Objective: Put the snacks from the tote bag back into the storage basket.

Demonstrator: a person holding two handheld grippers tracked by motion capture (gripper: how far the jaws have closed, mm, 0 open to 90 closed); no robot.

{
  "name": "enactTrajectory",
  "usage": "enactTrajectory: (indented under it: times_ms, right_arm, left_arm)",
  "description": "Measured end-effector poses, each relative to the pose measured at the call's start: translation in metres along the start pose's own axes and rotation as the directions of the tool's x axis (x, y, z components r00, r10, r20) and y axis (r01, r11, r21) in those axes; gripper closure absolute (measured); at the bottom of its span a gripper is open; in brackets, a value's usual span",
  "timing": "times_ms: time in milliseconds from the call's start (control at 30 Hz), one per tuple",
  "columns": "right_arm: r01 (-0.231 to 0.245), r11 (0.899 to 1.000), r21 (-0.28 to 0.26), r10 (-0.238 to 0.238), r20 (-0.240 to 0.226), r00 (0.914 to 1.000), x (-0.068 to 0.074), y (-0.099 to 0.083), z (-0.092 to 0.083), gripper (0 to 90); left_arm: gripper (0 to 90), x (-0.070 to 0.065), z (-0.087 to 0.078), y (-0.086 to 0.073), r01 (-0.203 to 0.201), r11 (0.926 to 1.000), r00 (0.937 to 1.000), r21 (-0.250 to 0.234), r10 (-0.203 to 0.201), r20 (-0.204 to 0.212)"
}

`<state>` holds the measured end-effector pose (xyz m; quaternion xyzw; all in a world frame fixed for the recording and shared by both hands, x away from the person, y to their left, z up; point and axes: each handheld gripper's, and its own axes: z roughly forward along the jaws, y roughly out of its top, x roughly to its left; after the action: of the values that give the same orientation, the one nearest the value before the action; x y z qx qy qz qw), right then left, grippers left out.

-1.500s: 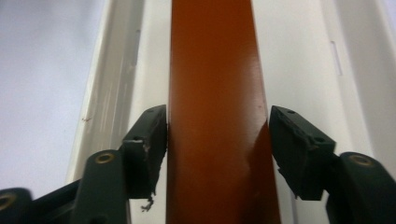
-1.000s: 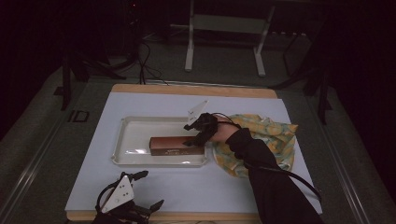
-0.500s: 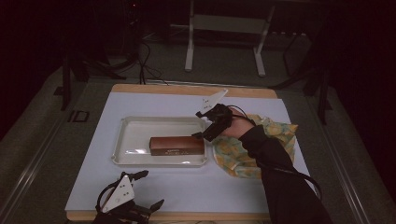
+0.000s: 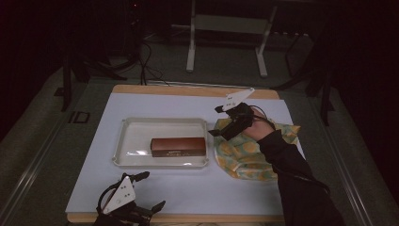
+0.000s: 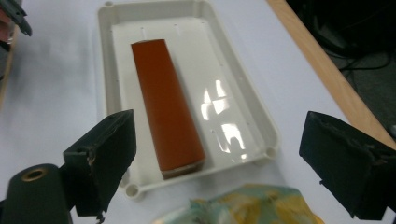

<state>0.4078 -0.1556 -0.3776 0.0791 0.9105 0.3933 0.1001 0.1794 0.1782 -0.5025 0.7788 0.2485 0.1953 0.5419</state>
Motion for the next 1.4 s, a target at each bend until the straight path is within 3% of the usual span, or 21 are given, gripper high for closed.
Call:
enactTrajectory:
  times_ms: [267,567,867,900,1033,1133,1267,1400]
  right_arm:
    - [-0.04,0.998,-0.058,0.043,0.064,0.997,-0.004,-0.016,-0.023,11.0]
    - [-0.075,0.995,-0.07,0.082,0.101,0.9916,-0.002,-0.039,-0.042,12.8]
    - [-0.122,0.99,-0.074,0.132,0.146,0.9805,-0.001,-0.062,-0.055,12.8]
    - [-0.135,0.986,-0.093,0.149,0.171,0.9739,0.001,-0.069,-0.059,12.8]
    - [-0.168,0.979,-0.113,0.188,0.196,0.9626,0.004,-0.081,-0.063,12.8]
    - [-0.202,0.97,-0.139,0.23,0.229,0.9461,0.008,-0.092,-0.065,12.8]
    - [-0.228,0.96,-0.163,0.265,0.268,0.9262,0.012,-0.105,-0.068,12.8]
    - [-0.236,0.952,-0.194,0.286,0.291,0.9129,0.016,-0.117,-0.073,12.8]
  left_arm:
    - [0.0,0.0,0.0,0.0,-0.001,1.0,1.0,0.003,0.001,0.0]
    - [0.0,0.0,0.001,0.0,0.002,1.0,1.0,0.002,-0.002,0.002]
    - [0.0,0.0,0.001,0.0,0.002,1.0,1.0,0.004,-0.002,0.002]
    - [0.0,0.0,0.001,0.0,0.002,1.0,1.0,0.004,-0.002,0.002]
    - [0.0,-0.001,0.001,0.0,0.001,1.0,1.0,0.005,-0.001,0.002]
    - [0.0,-0.001,0.001,0.0,0.0,1.0,1.0,0.006,0.0,0.002]
    - [0.0,-0.001,0.002,0.0,0.0,1.0,1.0,0.006,0.0,0.003]
    - [0.0,-0.001,0.001,0.0,-0.001,1.0,1.0,0.007,0.001,0.003]
